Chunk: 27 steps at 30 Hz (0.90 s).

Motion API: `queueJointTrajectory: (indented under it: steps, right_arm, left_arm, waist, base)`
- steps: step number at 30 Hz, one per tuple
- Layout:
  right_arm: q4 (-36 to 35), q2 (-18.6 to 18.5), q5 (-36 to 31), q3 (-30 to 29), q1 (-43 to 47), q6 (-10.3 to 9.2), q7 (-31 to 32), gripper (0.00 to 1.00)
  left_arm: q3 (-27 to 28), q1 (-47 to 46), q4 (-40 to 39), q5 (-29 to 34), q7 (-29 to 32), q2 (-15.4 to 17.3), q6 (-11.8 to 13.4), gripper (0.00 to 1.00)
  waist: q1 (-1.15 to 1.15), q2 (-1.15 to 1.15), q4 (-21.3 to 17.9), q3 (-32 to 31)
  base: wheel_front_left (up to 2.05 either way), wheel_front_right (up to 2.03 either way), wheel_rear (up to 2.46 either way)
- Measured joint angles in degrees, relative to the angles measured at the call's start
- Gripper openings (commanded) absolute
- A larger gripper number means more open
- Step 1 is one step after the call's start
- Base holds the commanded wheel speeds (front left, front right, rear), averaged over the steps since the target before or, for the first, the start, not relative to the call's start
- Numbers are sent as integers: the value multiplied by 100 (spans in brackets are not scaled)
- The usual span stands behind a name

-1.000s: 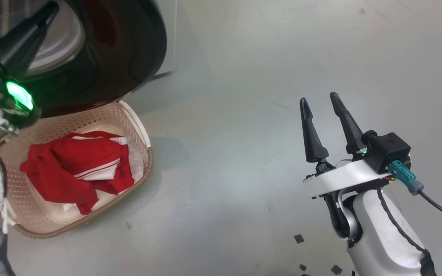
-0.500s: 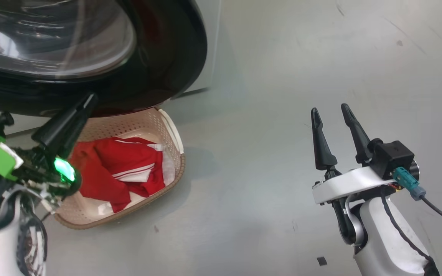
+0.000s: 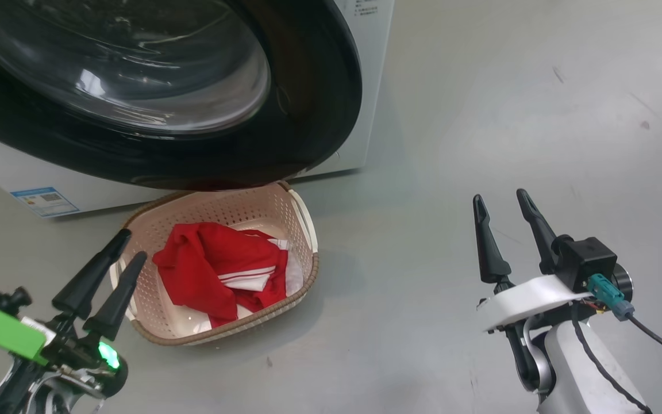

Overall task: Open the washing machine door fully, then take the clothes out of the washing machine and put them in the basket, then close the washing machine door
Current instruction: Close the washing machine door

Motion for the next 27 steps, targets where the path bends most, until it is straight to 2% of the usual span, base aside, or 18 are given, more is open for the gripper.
queueJointTrajectory:
  steps: [4, 12, 14, 22, 27]
  right_arm:
    - [67, 0, -29, -54, 154, 24, 0, 100]
    - [141, -5, -57, -175, 411, 47, 0, 100]
    - [147, -5, -83, -188, 476, 48, 0, 100]
    - [147, -3, -148, -193, 487, 100, 0, 100]
    - [147, -5, -191, -220, 524, 147, 0, 100]
  left_arm:
    - [201, 285, -254, 107, -345, -58, 0, 100]
    - [381, 583, -889, 965, -1236, -91, 0, 100]
    - [337, 706, -1150, 1739, -1648, -89, 0, 100]
    - [-40, 951, -1679, 3256, -2606, -88, -1, 100]
    - [-291, 1074, -1941, 4551, -3260, 102, -3, 100]
  waist:
    - [0, 0, 116, -194]
    - [0, 0, 345, -554]
    - [0, 0, 421, -672]
    - [0, 0, 532, -900]
    - [0, 0, 542, -1019]
  base:
    - [0, 0, 0]
    - [0, 0, 0]
    - [0, 0, 0]
    - [0, 0, 0]
    - [0, 0, 0]
